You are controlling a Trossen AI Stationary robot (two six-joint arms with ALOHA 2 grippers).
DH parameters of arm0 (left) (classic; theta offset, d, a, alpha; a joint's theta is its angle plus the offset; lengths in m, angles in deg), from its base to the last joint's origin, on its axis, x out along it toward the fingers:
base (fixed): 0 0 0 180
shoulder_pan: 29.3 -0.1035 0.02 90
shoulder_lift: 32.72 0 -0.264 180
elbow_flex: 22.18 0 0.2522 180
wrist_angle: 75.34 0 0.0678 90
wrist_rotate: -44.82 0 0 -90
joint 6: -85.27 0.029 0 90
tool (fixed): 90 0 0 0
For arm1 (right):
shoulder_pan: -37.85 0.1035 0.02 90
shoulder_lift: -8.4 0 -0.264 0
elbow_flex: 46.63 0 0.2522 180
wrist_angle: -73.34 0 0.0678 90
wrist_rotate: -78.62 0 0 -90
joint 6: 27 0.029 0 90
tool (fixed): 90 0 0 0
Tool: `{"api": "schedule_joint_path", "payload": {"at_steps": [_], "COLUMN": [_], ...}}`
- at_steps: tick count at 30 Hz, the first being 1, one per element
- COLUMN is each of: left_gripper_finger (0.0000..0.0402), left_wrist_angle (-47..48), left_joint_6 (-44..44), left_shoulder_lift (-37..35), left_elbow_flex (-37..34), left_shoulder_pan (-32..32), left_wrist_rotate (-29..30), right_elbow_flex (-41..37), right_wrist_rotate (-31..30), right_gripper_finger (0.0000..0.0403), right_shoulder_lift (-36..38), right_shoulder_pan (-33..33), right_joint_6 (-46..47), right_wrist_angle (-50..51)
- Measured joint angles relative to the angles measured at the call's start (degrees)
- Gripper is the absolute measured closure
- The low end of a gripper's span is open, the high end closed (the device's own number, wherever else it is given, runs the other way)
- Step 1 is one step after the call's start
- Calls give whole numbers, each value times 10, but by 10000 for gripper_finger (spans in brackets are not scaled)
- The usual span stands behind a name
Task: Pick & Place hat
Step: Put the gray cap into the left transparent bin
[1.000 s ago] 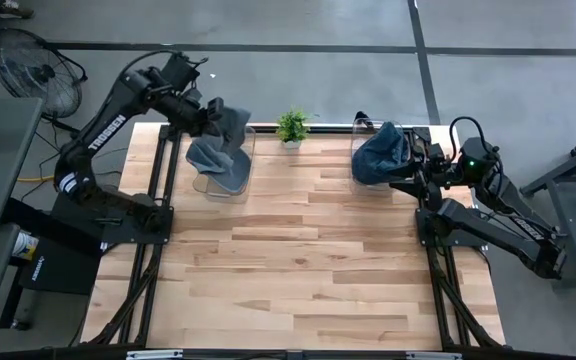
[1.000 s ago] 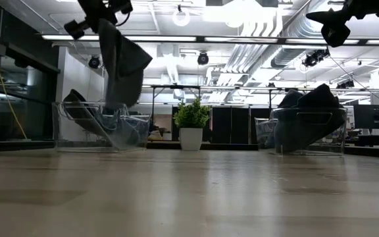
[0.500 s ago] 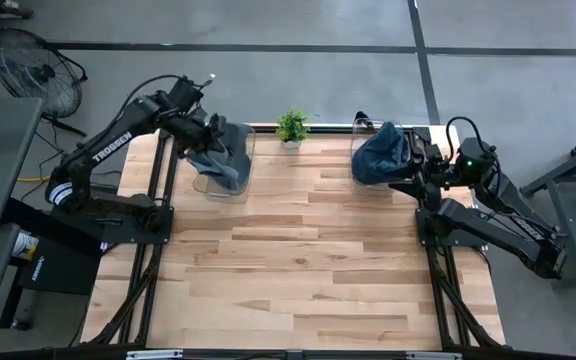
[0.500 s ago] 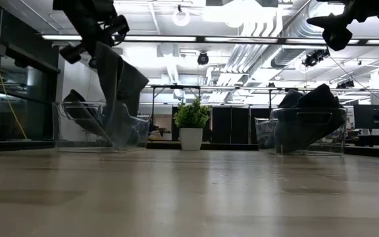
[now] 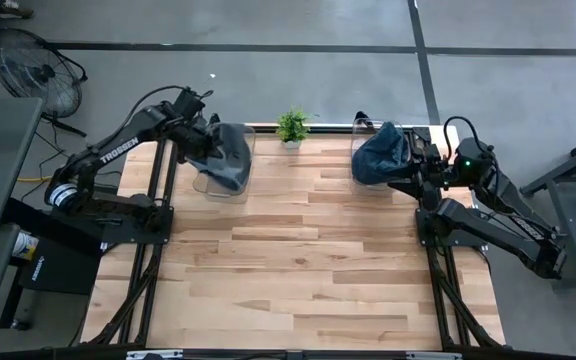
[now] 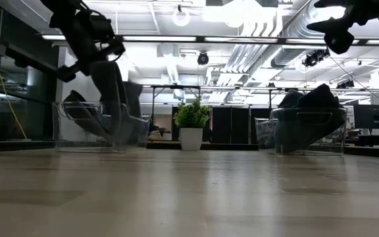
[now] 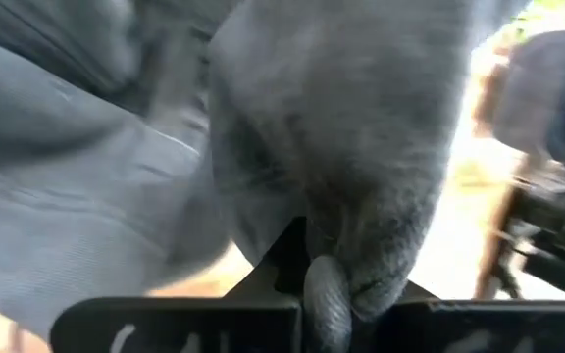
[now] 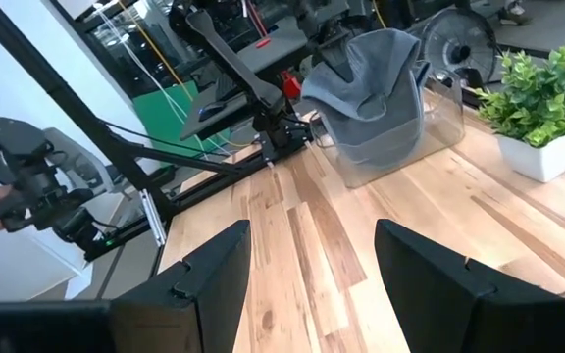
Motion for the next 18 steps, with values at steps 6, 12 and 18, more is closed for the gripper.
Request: {"api": "schedule_joint_path", "payload": {"at_steps": [6,12,18], "left_gripper_finger": [401,401,400], "left_wrist_angle": [-4,-3,-1], "left_joint_6": [56,119,158], "left_shoulder_lift": [0,0,0], "left_elbow_flex": [-2,-2,-2], "left_shoulder_pan": [0,2,2], "left_wrist_rotate": [60,112,181], "right_elbow_flex": [0,0,0], "right_wrist_rotate": [-17,-42,-60], "right_gripper_finger": [190,190,189], "right_shoulder_lift": [0,0,0], "right_shoulder_pan": [0,0,0], "right_joint_6": [2,11,12], "right_wrist_angle": [2,6,19]}}
